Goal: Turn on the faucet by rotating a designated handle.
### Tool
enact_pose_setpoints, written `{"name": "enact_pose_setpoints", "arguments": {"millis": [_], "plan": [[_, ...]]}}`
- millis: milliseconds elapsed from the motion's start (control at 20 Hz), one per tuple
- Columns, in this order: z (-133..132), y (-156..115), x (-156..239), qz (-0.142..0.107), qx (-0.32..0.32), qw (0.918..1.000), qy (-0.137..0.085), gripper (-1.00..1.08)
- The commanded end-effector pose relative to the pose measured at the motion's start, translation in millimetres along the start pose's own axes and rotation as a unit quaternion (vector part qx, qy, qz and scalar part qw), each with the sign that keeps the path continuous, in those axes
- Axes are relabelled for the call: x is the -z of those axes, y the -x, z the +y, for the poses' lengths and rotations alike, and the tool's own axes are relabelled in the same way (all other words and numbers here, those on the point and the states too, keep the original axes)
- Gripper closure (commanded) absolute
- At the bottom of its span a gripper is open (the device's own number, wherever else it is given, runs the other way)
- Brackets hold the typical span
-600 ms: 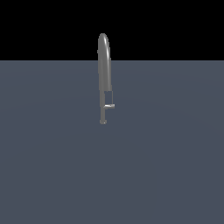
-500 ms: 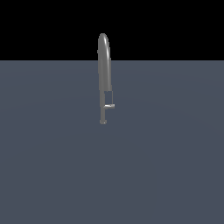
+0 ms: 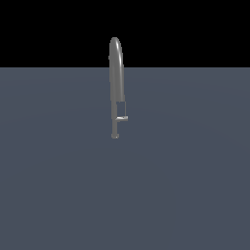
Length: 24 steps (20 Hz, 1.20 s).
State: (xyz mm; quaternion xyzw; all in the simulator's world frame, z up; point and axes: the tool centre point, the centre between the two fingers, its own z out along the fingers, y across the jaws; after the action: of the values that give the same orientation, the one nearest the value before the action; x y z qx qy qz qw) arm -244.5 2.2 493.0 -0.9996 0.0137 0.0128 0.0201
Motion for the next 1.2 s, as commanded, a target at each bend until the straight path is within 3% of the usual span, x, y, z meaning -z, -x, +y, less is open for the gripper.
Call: {"name": "enact_pose_setpoints", "arguments": {"millis": [0,600,1150], "plan": [[-1.3,-7.0,-1.1,-0.009,-0.007,0.9999,-0.006,1.08],[-9.0,-65.4,-13.2,-0.079,-0.064,0.9929,-0.061,1.08],[-11.6,-128.3,-35.1,-0.156,-0.127,0.972,-0.121,1.08]]}}
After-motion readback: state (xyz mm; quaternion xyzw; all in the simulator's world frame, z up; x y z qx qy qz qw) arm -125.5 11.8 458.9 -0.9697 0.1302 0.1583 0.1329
